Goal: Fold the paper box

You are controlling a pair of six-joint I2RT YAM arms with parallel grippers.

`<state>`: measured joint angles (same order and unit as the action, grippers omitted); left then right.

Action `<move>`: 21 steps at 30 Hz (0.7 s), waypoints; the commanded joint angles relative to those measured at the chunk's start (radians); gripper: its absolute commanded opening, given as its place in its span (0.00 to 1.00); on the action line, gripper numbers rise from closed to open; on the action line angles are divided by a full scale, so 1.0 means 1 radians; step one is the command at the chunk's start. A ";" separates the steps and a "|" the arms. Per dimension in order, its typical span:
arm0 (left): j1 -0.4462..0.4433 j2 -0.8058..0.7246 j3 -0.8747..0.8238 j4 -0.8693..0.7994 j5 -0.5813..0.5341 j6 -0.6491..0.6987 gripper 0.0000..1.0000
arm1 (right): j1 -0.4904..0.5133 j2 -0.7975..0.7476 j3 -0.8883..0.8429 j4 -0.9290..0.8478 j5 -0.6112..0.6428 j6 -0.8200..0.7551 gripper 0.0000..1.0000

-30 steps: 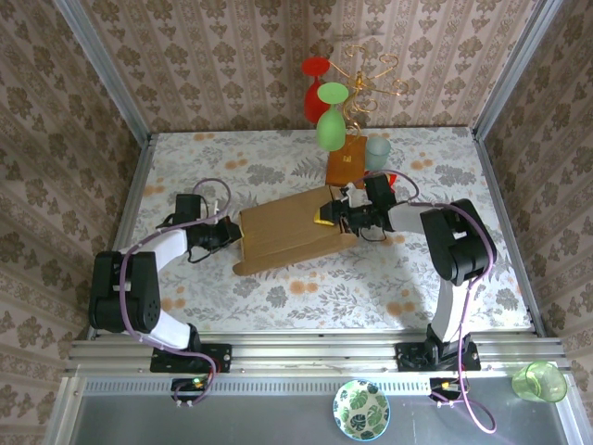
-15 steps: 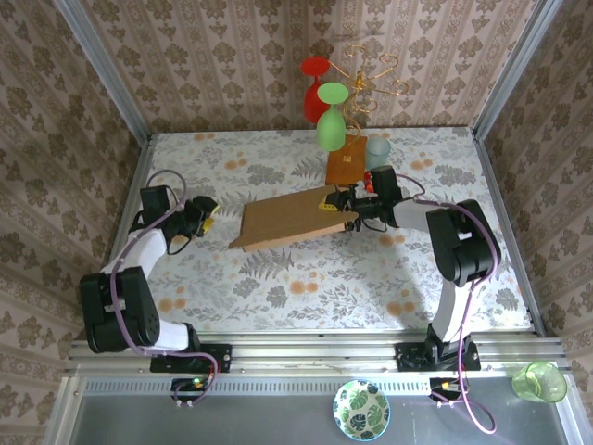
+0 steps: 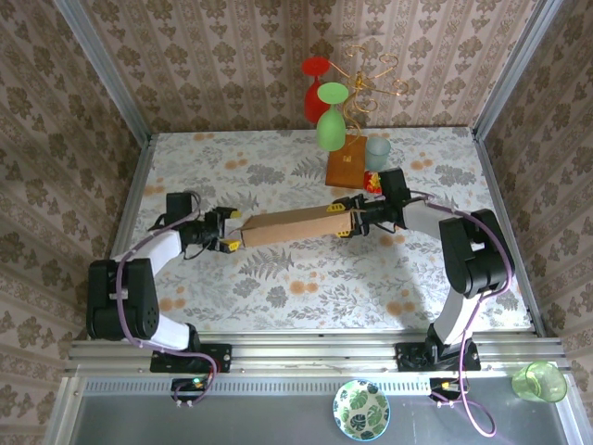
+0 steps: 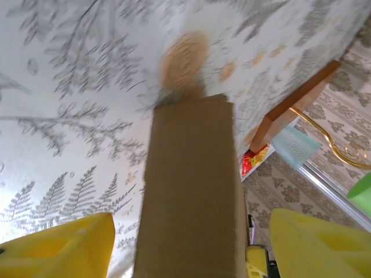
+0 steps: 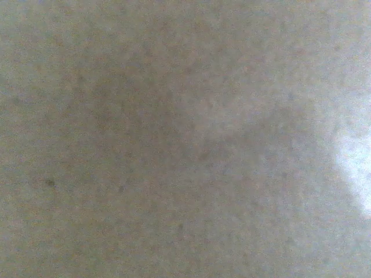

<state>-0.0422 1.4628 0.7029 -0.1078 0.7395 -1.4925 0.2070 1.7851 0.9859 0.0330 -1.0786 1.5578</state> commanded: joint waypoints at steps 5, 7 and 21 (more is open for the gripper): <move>-0.045 0.051 -0.097 0.163 0.054 -0.341 0.72 | -0.012 0.022 -0.018 -0.025 -0.039 0.045 0.44; -0.059 0.076 -0.115 0.263 0.058 -0.412 0.73 | -0.014 0.029 -0.023 -0.017 -0.039 0.052 0.43; -0.068 0.007 -0.086 0.165 -0.016 -0.481 0.75 | -0.021 -0.015 -0.073 -0.047 -0.032 0.059 0.41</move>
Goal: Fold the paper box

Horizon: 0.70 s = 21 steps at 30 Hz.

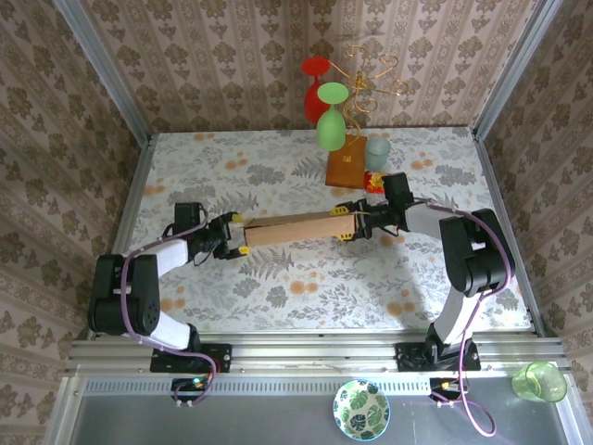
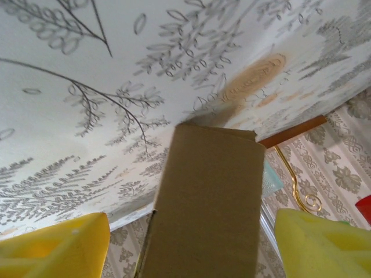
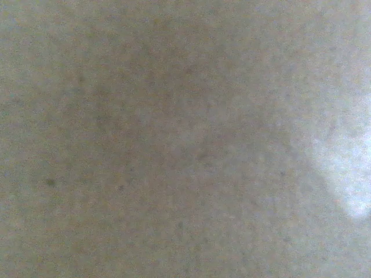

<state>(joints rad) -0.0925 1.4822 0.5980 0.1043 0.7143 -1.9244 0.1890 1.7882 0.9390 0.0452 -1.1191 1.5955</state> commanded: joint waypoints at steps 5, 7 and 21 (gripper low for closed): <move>-0.077 0.007 0.029 0.005 0.032 -0.129 0.75 | -0.002 -0.007 -0.018 -0.067 -0.003 0.041 0.40; -0.087 0.009 0.037 0.006 0.027 -0.137 0.75 | -0.002 0.004 -0.011 -0.080 -0.005 0.033 0.39; -0.122 -0.015 0.038 0.098 0.013 -0.238 0.75 | -0.005 0.060 0.011 -0.161 -0.014 -0.039 0.37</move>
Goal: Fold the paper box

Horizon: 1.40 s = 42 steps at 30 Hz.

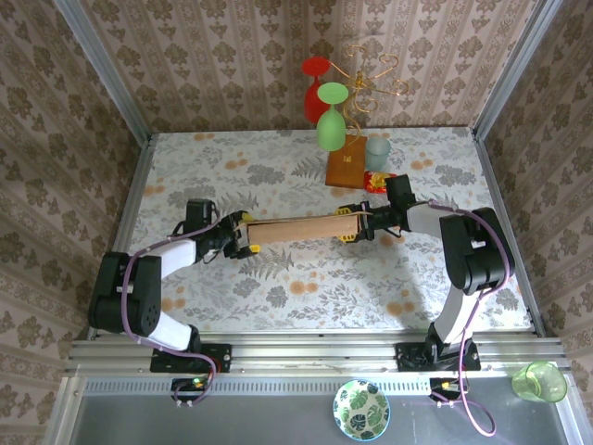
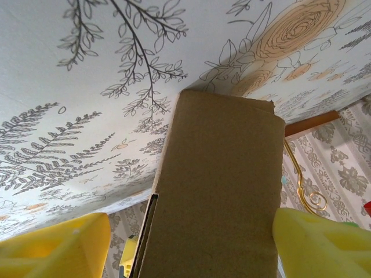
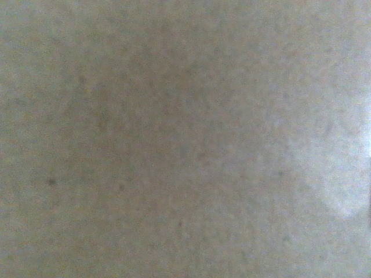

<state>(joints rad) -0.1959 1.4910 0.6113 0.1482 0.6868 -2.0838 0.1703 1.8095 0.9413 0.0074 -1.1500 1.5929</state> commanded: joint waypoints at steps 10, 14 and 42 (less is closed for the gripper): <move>0.033 -0.088 0.036 -0.094 0.111 -0.008 0.83 | -0.023 0.029 0.004 -0.243 0.027 -0.141 0.34; -0.008 -0.072 0.086 -0.157 0.136 0.053 0.83 | -0.022 0.064 0.042 -0.245 0.027 -0.146 0.34; -0.034 -0.096 0.030 -0.104 0.027 -0.120 0.44 | -0.052 0.079 0.268 -0.534 0.140 -0.384 0.81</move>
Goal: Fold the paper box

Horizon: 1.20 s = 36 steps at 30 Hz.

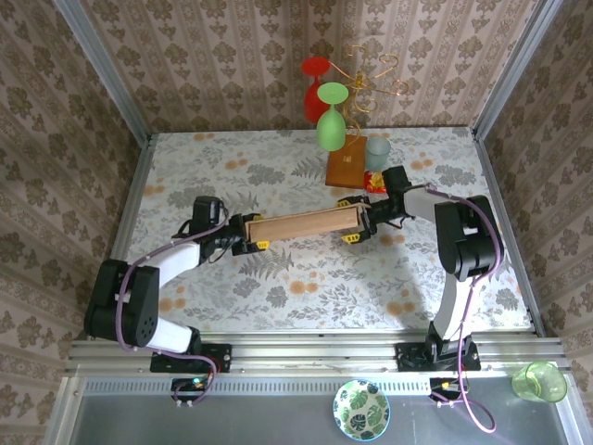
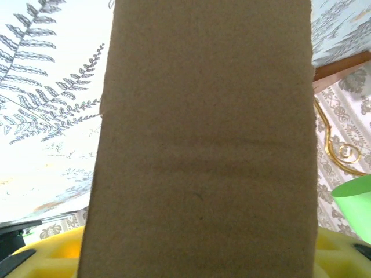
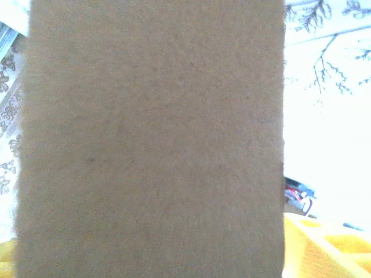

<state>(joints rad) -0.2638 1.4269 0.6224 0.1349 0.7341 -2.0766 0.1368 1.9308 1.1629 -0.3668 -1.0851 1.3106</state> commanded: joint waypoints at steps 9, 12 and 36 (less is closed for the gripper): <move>0.135 -0.040 0.076 -0.280 0.025 -0.050 0.45 | -0.108 -0.257 0.090 -0.308 0.338 -0.332 0.80; 0.172 -0.040 0.090 -0.344 0.037 -0.005 0.46 | -0.064 -0.351 0.152 -0.328 0.550 -0.565 0.65; 0.279 0.072 0.200 -0.515 0.075 0.194 0.47 | 0.225 -0.215 0.393 -0.291 0.647 -1.628 0.46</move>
<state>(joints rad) 0.0082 1.4788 0.8066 -0.3050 0.8455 -1.9167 0.3447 1.6890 1.5021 -0.6113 -0.4259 -0.2508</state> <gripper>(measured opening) 0.520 0.462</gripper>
